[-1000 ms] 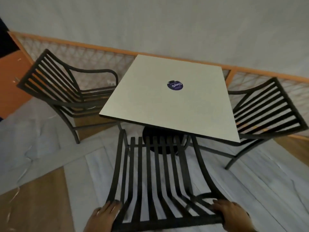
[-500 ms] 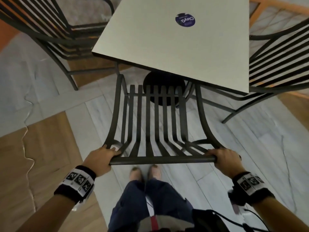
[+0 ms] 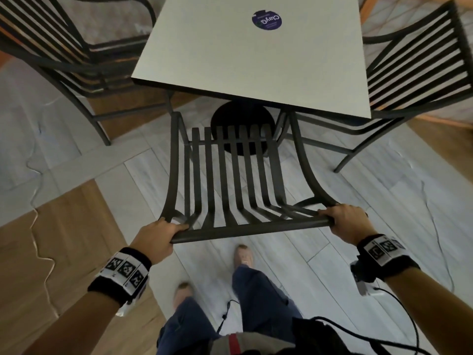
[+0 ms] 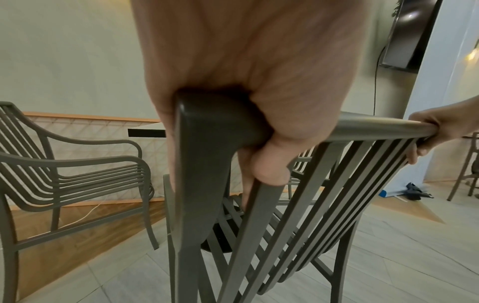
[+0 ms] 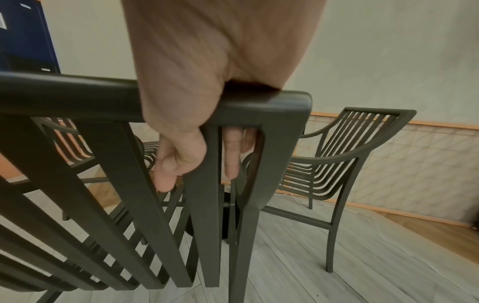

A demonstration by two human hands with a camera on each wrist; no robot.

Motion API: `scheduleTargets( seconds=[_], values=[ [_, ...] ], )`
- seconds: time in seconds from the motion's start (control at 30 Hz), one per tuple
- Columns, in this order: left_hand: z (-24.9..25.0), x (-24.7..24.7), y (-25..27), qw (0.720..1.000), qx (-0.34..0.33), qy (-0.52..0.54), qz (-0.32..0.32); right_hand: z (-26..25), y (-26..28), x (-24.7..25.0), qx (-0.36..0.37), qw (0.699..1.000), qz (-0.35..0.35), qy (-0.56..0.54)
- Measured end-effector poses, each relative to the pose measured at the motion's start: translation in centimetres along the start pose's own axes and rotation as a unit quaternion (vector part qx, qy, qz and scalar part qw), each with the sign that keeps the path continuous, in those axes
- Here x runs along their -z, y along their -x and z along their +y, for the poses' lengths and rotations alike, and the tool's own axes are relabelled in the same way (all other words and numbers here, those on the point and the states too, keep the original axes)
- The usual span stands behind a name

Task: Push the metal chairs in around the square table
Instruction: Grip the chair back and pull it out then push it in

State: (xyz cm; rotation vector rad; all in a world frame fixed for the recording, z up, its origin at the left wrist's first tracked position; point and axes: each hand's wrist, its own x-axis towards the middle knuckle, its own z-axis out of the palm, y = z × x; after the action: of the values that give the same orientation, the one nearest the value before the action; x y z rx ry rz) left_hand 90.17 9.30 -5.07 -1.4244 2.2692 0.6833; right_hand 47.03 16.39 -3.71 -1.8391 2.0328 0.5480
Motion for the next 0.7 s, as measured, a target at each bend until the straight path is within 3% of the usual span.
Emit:
scheduleTargets(
  seconds=[0.47,0.7],
  values=[
    [-11.2,-0.7,5.3,0.994,-0.094,-0.057,-0.019,-13.6,9.5,-5.9,-0.092,0.994,0.035,-0.043],
    [-14.2,-1.4,7.3,0.992,-0.102,-0.065,-0.027,-17.8,12.6,-7.3,-0.100,0.993,0.040,-0.043]
  ],
)
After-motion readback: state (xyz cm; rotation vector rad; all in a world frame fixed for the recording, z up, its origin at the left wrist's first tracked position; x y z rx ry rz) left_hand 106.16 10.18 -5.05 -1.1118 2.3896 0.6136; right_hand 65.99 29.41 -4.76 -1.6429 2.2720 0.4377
